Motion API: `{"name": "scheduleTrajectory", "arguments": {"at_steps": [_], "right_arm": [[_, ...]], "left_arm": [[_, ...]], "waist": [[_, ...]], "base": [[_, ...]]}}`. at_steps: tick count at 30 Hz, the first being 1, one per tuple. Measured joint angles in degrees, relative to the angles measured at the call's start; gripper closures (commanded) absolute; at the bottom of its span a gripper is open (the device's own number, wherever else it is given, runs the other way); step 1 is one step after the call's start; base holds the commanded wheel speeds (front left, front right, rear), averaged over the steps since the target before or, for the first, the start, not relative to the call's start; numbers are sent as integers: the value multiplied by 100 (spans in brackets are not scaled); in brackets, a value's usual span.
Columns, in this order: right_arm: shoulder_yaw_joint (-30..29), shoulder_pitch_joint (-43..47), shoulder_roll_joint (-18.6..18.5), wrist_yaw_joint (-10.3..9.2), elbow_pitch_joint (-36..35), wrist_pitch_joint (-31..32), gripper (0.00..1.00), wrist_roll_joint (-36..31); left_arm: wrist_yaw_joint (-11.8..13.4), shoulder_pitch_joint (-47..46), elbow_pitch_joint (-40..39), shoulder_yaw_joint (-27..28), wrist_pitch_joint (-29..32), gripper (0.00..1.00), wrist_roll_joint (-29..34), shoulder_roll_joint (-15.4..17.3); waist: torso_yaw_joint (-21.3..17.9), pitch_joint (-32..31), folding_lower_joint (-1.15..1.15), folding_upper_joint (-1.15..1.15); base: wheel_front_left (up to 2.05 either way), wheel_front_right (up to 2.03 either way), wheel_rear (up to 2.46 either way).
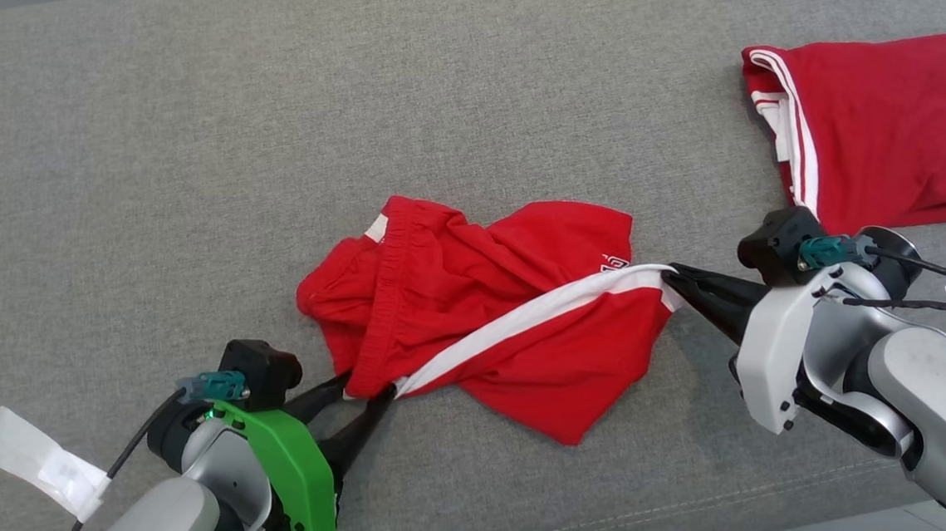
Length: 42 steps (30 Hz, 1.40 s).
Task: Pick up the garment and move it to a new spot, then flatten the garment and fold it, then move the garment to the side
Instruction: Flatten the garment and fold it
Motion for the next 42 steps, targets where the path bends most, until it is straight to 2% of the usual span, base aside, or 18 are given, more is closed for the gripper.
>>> {"name": "scheduleTrajectory", "arguments": {"at_steps": [1, 5, 10, 14, 17, 21, 28, 32, 36, 38, 42], "right_arm": [[-5, 0, 0, 0, 0, 0, 100, 2], [-123, -2, -4, -15, 1, -14, 100, 33], [-489, -222, -242, -73, -22, -76, 100, 68], [-872, -845, -385, -66, -200, -86, 100, 90], [-950, -1246, -446, -44, -293, -48, 100, 58], [-1096, -2094, -375, 96, -330, 196, 100, 125], [-1406, -3704, 36, 69, -87, 302, 100, -33], [-1615, -4278, 56, -14, -111, 154, 100, -167], [-1430, -4022, 79, -8, -7, -224, 100, -343], [-1216, -3380, 162, 9, 58, -268, 100, -300], [-834, -1710, 254, 9, 203, -252, 100, 192]], "left_arm": [[0, -2, 29, -15, -1, 100, -15, -1], [0, -31, 16, -14, -8, 100, -242, -7], [0, -321, -428, 232, 152, 100, -1101, -21], [0, -872, -762, 614, 497, 100, -1551, 165], [0, -1227, -856, 837, 732, 100, -1705, 299], [13, -1977, -798, 1233, 1194, 100, -2106, 334], [334, -3554, -467, 1715, 1394, 100, -1971, 125], [343, -4202, -538, 1909, 1255, 100, -1789, -42], [148, -4084, -643, 1697, 1039, 100, -1690, -62], [104, -3567, -691, 1424, 1068, 100, -1753, -62], [58, -2205, -909, 811, 1343, 100, -2082, -8]], "waist": [[-9, -1, 0, 0], [-31, -13, 0, 0], [-10, -33, 0, 0], [23, -5, 0, 0], [33, 33, 0, 0], [52, 163, 0, 0], [91, 440, 0, 0], [97, 601, 0, 0], [91, 752, 0, 0], [80, 756, 0, 0], [82, 684, 0, 0]], "base": [[0, 0, 0], [0, 0, 0], [0, 0, 0], [0, 0, 0], [0, 0, 0], [0, 0, 0], [0, 0, 0], [0, 0, 0], [0, 0, 0], [0, 0, 0], [0, 0, 0]]}}
